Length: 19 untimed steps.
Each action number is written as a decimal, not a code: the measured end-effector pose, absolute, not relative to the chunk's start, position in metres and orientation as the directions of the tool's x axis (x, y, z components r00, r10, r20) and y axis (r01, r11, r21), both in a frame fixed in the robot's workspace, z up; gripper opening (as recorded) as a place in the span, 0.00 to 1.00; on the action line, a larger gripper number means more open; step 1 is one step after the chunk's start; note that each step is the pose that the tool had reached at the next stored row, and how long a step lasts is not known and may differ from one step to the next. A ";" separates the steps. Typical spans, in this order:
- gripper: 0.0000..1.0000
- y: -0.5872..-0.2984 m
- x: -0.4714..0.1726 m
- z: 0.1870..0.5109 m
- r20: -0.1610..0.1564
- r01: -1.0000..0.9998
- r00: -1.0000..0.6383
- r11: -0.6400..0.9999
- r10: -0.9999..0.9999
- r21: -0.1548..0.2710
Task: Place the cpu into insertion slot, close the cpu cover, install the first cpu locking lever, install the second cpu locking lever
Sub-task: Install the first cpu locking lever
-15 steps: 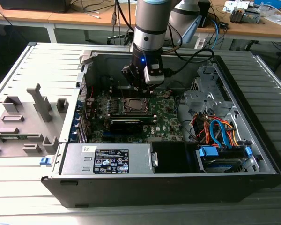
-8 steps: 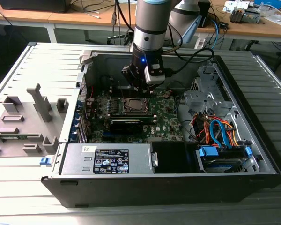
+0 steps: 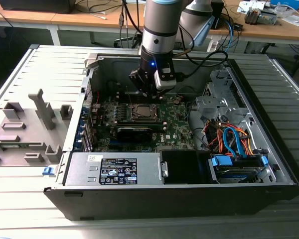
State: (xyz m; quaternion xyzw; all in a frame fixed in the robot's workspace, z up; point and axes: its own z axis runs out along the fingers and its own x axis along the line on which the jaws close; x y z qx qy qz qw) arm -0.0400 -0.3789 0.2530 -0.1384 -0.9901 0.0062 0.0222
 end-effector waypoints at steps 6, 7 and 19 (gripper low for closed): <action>0.11 -0.379 -0.040 0.253 0.042 0.259 -0.965 0.966 0.260 -0.019; 0.11 -0.379 -0.040 0.253 0.042 0.256 -0.966 0.967 0.257 -0.018; 0.11 -0.379 -0.040 0.253 0.042 0.225 -0.973 0.974 0.225 -0.018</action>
